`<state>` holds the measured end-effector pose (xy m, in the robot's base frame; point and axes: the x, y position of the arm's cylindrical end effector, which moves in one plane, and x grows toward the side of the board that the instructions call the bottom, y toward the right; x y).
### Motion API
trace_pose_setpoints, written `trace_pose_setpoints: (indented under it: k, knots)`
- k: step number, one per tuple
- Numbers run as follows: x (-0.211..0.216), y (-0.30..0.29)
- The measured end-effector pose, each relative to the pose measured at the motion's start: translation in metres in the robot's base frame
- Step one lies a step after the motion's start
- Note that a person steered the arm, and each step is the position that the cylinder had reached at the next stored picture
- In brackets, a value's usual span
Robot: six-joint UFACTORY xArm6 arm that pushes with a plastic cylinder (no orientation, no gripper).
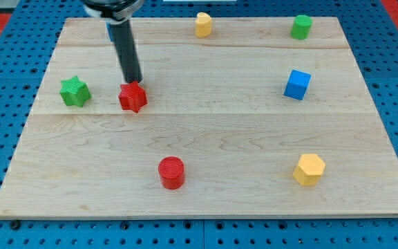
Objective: Move the red star to the bottom left of the board
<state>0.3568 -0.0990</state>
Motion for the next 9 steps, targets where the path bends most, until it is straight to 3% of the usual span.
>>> trace_pose_setpoints:
  k: [1, 2, 3, 4, 5, 7, 8, 9]
  knots:
    - [0.038, 0.007]
    - [0.108, -0.053]
    - [0.106, -0.043]
    - [0.059, -0.05]
    - [0.082, -0.072]
    - [0.177, -0.1]
    - [0.177, -0.094]
    - [0.133, -0.06]
